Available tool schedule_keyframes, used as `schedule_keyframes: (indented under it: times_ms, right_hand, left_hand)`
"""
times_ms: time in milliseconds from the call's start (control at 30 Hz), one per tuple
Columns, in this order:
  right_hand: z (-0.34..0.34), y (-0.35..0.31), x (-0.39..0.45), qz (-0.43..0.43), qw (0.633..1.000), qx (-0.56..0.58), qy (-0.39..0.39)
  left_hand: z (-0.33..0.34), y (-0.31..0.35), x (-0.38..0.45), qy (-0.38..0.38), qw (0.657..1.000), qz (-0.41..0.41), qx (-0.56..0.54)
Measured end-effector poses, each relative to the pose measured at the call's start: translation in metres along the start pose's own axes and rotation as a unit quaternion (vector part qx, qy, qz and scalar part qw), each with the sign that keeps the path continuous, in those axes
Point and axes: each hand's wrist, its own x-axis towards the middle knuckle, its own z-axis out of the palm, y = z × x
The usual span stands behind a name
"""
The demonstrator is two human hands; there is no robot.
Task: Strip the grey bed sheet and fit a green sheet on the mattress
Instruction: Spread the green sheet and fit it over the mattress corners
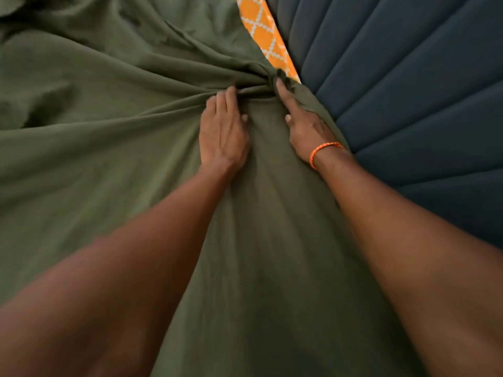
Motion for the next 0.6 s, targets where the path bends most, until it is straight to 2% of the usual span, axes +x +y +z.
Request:
schedule_keyframes:
  times_ms: [167,233,300,400,500,600]
  right_hand:
    - [-0.003,-0.045,-0.029,-0.008,0.994,-0.013,0.113]
    - [0.013,-0.049,-0.063,-0.012,0.984,-0.055,0.171]
    - [0.028,-0.039,-0.094,0.024,0.969,-0.107,0.223]
    - [0.038,-0.014,-0.113,0.141,0.953,-0.159,0.216]
    - [0.037,-0.005,-0.116,0.194,0.958,-0.097,0.187]
    - [0.014,0.001,-0.091,0.257,0.961,-0.004,0.104]
  left_hand:
    - [0.011,-0.002,-0.019,-0.034,0.998,0.055,0.014]
    - [0.011,-0.003,-0.018,-0.047,0.995,0.074,0.044]
    - [0.012,-0.003,-0.021,-0.048,0.995,0.079,0.049]
    - [0.015,0.0,-0.023,-0.035,0.995,0.073,0.052]
    - [0.016,-0.001,-0.023,-0.022,0.996,0.067,0.052]
    - [0.015,-0.002,-0.022,-0.022,0.996,0.068,0.055]
